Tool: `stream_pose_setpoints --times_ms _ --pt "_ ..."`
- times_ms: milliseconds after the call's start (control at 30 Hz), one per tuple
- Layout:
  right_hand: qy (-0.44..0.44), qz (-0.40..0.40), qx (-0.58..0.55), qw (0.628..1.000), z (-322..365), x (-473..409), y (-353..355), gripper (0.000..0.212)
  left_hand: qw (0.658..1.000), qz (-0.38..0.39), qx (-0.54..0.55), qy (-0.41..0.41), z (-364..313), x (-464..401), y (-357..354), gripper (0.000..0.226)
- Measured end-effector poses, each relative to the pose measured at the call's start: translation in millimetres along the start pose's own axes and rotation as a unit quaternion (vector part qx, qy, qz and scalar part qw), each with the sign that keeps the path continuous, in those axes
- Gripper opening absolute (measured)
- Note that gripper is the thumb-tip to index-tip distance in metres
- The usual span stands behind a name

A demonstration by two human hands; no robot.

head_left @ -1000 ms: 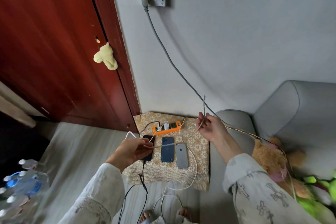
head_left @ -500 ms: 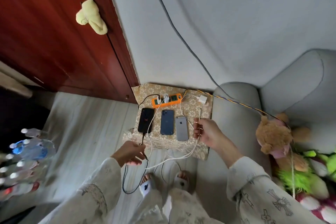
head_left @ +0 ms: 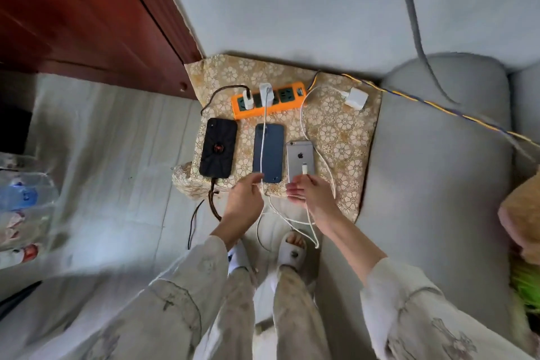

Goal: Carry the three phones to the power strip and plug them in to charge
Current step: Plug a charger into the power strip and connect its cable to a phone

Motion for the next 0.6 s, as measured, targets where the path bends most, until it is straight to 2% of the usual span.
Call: stream_pose_setpoints --times_ms 67,133,200,400,467,600 --pt "0.009 0.001 0.028 1.000 -7 -28 -7 0.027 0.996 -0.072 0.035 0.027 14 -27 2 0.046" --pt "0.016 0.002 0.068 0.998 -15 -51 -12 0.028 0.986 -0.113 0.085 0.090 39 -54 7 0.046" --pt "0.016 -0.006 0.096 0.995 -21 -69 -15 0.030 0.982 -0.102 0.101 0.124 58 -77 7 0.040" --pt "-0.009 -0.011 0.077 0.997 -33 -94 -18 0.031 0.993 -0.058 0.057 0.087 63 -104 -14 0.030" --pt "-0.013 -0.007 0.064 0.998 -35 -94 -17 0.031 0.993 -0.055 0.040 0.098 62 -106 -22 0.031" --pt "-0.014 0.002 0.066 0.998 -33 -98 -17 0.032 0.984 -0.062 0.076 0.145 64 -113 -22 0.030"
Point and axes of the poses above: each hand's wrist, its own x-axis away from the middle knuckle, its own y-axis out of the back of the hand, z = x × y, the point moved 8 cm from there along -x, towards the middle knuckle, and after that the axes turned 9 degrees about x, right-handed, at the moved point
